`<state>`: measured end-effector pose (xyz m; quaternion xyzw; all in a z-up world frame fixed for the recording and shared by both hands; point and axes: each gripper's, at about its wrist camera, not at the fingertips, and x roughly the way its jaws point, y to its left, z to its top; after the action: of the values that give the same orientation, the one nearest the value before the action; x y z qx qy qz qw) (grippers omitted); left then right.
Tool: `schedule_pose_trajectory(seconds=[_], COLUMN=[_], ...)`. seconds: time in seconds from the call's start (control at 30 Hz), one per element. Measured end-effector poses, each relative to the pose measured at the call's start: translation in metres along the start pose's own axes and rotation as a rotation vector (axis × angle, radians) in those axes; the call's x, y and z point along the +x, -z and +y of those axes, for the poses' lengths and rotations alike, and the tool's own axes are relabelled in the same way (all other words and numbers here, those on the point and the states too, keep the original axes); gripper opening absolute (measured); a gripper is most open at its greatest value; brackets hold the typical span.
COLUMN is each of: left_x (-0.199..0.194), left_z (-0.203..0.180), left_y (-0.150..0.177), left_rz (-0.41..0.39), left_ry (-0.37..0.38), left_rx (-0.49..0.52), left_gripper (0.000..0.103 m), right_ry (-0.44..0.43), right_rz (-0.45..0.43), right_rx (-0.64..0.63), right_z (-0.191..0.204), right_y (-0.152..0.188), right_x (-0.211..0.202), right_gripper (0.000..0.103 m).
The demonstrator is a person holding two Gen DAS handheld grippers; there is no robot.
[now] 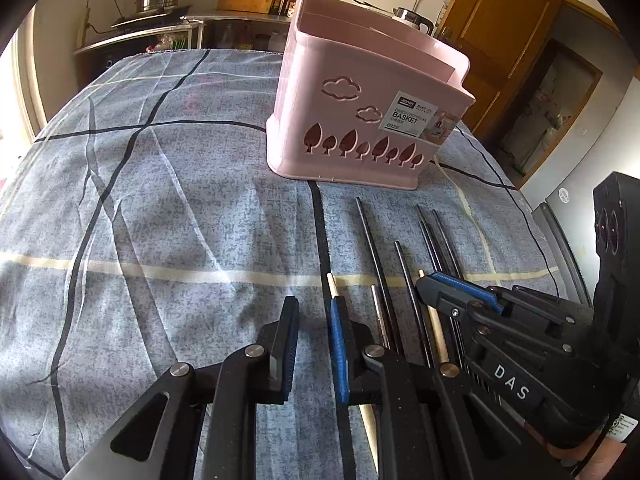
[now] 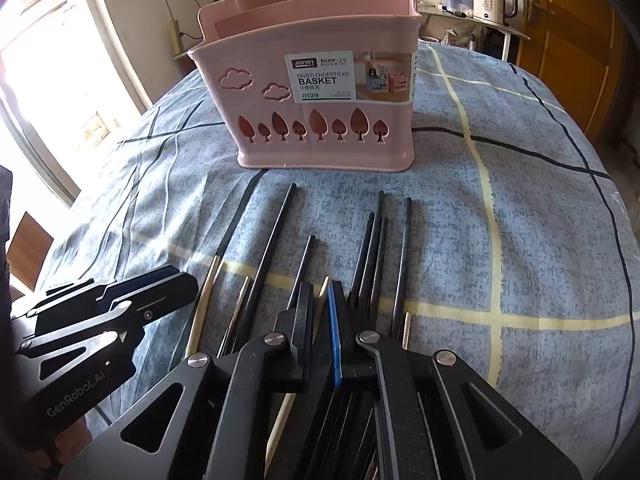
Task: Organize utensils
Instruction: 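Lower and close the left tool on a wooden chopstick while the right tool grasps another chopstick, then lift both held chopsticks and carry them over the pink basket with both tools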
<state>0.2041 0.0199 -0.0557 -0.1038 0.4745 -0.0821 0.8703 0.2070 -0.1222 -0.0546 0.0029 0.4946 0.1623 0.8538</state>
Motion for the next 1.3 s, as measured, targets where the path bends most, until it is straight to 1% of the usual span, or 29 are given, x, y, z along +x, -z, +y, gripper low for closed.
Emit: schedule_pose_trajectory(seconds=[0.1, 0.2, 0.3, 0.43, 0.47, 0.5, 0.53, 0.67, 0.73, 0.87, 1.1, 1.3], left_x=[0.003, 0.008, 0.010, 0.012, 0.012, 0.013, 0.012, 0.008, 0.002, -0.020, -0.070, -0.115], left_z=[-0.002, -0.007, -0.013, -0.026, -0.029, -0.031, -0.031, -0.024, -0.021, -0.021, -0.022, -0.028], left_y=[-0.001, -0.004, -0.006, -0.002, -0.001, -0.001, 0.000, -0.004, -0.006, -0.014, -0.032, -0.045], left_rz=[0.007, 0.011, 0.005, -0.007, -0.009, -0.009, -0.008, -0.002, -0.014, -0.053, -0.125, -0.204], left_ry=[0.002, -0.009, -0.048, -0.113, -0.133, -0.142, -0.145, -0.110, -0.095, -0.061, 0.008, 0.016], left_rx=[-0.007, 0.005, 0.038, 0.115, 0.134, 0.144, 0.147, 0.120, 0.116, 0.115, 0.112, 0.148], left_gripper=[0.022, 0.025, 0.025, 0.025, 0.022, 0.012, 0.007, 0.004, 0.004, 0.004, 0.004, 0.004], right_ry=[0.006, 0.014, 0.007, -0.001, -0.002, -0.002, -0.001, -0.017, -0.037, -0.054, -0.079, -0.088], right_rz=[0.003, 0.003, 0.002, 0.000, 0.000, 0.000, 0.001, 0.003, 0.004, -0.024, -0.118, -0.213], right_rx=[-0.005, -0.027, -0.026, -0.022, -0.022, -0.021, -0.021, -0.004, 0.011, 0.011, -0.012, -0.035], right_z=[0.001, 0.003, 0.003, 0.001, 0.001, 0.001, 0.001, -0.003, -0.005, -0.004, 0.005, 0.013], right_y=[0.000, 0.000, 0.001, 0.002, 0.001, 0.001, 0.001, 0.000, -0.001, -0.005, -0.022, -0.036], right_x=[0.000, 0.000, 0.000, 0.000, 0.000, 0.000, 0.000, -0.001, -0.003, -0.015, -0.057, -0.099], right_gripper=[0.007, 0.007, 0.007, 0.007, 0.007, 0.007, 0.007, 0.006, 0.006, 0.006, 0.005, 0.005])
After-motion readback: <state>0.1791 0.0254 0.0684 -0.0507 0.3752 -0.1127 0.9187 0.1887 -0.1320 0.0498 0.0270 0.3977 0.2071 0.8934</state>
